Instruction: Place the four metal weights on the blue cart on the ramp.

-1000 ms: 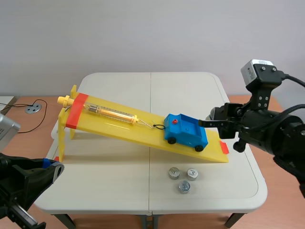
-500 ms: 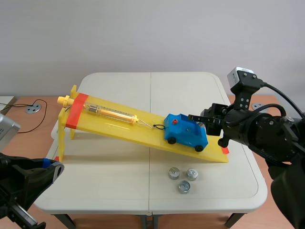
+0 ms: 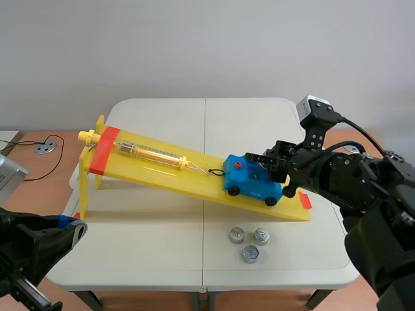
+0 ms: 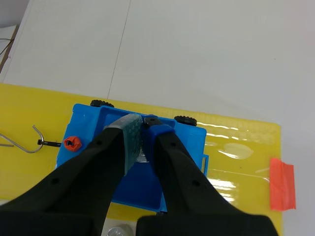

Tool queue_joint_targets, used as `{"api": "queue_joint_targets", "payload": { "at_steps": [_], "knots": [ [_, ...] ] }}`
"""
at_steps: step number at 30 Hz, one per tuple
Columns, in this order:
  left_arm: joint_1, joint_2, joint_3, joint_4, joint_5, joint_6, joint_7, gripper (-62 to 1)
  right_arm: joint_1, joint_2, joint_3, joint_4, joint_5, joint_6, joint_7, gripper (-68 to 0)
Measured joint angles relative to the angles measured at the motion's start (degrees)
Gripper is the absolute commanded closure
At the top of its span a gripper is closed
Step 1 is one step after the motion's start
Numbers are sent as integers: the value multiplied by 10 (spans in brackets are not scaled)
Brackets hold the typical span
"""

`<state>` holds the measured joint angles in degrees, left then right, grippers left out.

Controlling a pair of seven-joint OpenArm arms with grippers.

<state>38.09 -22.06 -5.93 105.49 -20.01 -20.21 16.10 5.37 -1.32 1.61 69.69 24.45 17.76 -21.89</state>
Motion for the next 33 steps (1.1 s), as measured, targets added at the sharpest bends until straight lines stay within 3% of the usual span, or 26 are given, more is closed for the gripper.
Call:
{"api": "queue_joint_targets", "payload": {
  "at_steps": [5,8,14,19,25,33],
  "knots": [
    [0,0,0,0,0,0,0,-51,7,-6,0,-14,-11,0,2,-18],
    [0,0,0,0,0,0,0,-51,7,-9,0,-16,-13,0,6,-110],
    [0,0,0,0,0,0,0,-51,7,-9,0,-16,-13,1,11,-231],
    [0,0,0,0,0,0,0,-51,4,-9,8,-7,-21,28,8,-266],
    [0,0,0,0,0,0,0,-51,-35,7,14,103,-21,46,-5,-266],
    [0,0,0,0,0,0,0,-51,-131,92,14,257,-19,59,-13,-266]
  ]
}}
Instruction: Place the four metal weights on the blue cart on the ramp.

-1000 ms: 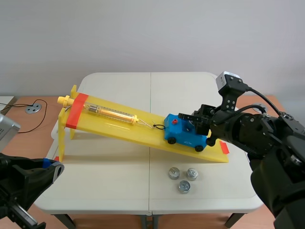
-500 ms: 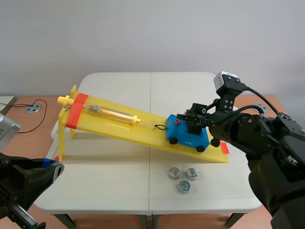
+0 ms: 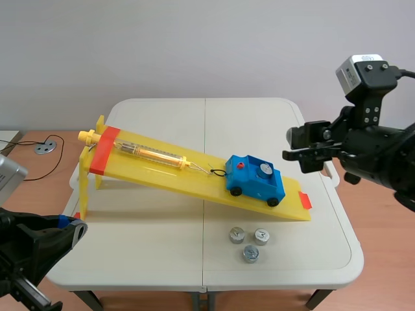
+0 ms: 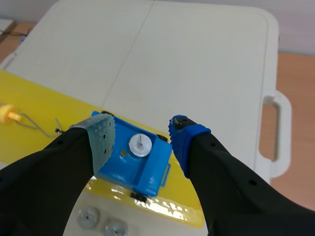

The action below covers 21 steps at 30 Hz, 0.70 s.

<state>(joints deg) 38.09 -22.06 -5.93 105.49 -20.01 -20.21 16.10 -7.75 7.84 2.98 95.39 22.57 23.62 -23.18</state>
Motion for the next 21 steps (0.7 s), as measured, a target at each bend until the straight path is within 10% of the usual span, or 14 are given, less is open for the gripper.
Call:
{"api": "queue_joint_targets", "payload": {
  "at_steps": [12,21],
  "knots": [
    [0,0,0,0,0,0,0,-51,-127,129,-1,62,23,59,-25,-259],
    [0,0,0,0,0,0,0,-51,-137,144,-73,61,-24,62,-22,-259]
  ]
}}
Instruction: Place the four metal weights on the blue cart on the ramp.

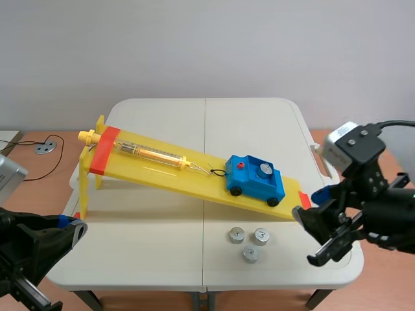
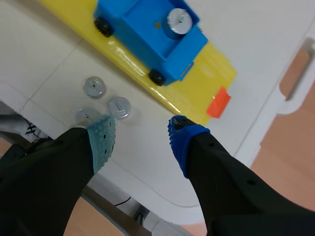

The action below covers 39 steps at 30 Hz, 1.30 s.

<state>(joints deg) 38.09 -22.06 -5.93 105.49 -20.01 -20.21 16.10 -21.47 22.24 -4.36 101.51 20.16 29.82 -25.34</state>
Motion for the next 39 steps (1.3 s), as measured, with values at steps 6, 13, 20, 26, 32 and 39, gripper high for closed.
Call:
{"api": "queue_joint_targets", "payload": {
  "at_steps": [6,13,20,26,32,39],
  "knots": [
    [0,0,0,0,0,0,0,-51,0,0,-81,-13,-57,-7,16,-259],
    [0,0,0,0,0,0,0,-51,27,-15,-128,-75,-112,-24,42,-259],
    [0,0,0,0,0,0,0,-51,78,-67,-137,-162,-135,-31,56,-259],
    [0,0,0,0,0,0,0,-51,110,-92,-160,-215,-144,-39,60,-259],
    [0,0,0,0,0,0,0,-51,114,-95,-180,-239,-155,-58,71,-248],
    [0,0,0,0,0,0,0,-51,114,-96,-182,-256,-159,-67,89,-220]
  ]
}}
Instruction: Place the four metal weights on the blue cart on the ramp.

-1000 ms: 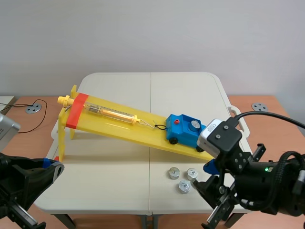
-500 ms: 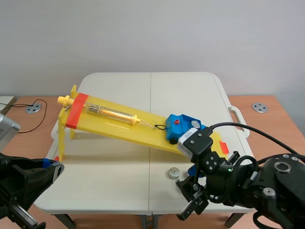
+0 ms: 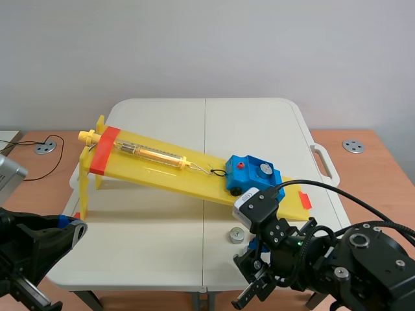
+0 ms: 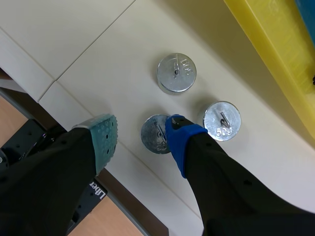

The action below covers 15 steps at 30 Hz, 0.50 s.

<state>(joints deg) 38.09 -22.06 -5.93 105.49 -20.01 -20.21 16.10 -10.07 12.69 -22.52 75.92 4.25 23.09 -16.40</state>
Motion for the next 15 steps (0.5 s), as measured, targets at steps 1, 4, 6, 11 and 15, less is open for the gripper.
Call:
{"api": "queue_joint_targets", "payload": {
  "at_steps": [1,4,6,11,15],
  "knots": [
    [0,0,0,0,0,0,0,-51,0,0,0,-3,0,-1,5,-201],
    [0,0,0,0,0,0,0,-51,0,0,0,-9,0,-6,16,-162],
    [0,0,0,0,0,0,0,-51,0,0,0,-10,0,-13,18,-123],
    [0,0,0,0,0,0,0,-51,0,0,0,-10,0,-13,22,-10],
    [0,0,0,0,0,0,0,-51,0,0,0,-10,0,-14,22,-7]
  ]
}}
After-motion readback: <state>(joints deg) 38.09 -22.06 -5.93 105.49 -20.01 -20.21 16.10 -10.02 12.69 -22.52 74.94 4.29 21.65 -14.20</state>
